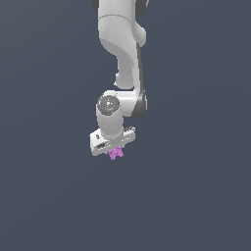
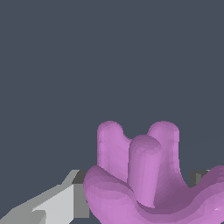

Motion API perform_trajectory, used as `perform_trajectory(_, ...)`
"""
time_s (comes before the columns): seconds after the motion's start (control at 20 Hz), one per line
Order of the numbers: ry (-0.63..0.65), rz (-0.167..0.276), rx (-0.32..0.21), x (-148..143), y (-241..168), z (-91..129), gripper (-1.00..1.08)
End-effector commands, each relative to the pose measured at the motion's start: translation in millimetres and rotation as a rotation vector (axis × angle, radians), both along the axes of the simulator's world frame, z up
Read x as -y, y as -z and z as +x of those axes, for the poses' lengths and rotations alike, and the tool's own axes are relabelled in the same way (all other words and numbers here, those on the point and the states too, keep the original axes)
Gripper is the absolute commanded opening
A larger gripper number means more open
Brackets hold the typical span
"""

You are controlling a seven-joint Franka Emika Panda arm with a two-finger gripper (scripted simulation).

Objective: Pick up the object and move it to a goal position.

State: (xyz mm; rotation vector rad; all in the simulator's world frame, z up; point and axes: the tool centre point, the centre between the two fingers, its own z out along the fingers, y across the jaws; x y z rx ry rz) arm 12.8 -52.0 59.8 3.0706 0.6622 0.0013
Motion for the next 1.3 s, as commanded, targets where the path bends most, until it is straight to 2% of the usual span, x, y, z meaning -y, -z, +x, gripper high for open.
perform_trajectory(0.0, 0.000, 0.000, 0.000, -2, -3, 16, -1.00)
perform_trajectory(0.7, 0.000, 0.000, -0.001, -11, -15, 89, -1.00)
perform_trajectory(1.25, 0.000, 0.000, -0.001, -14, -19, 119, -1.00)
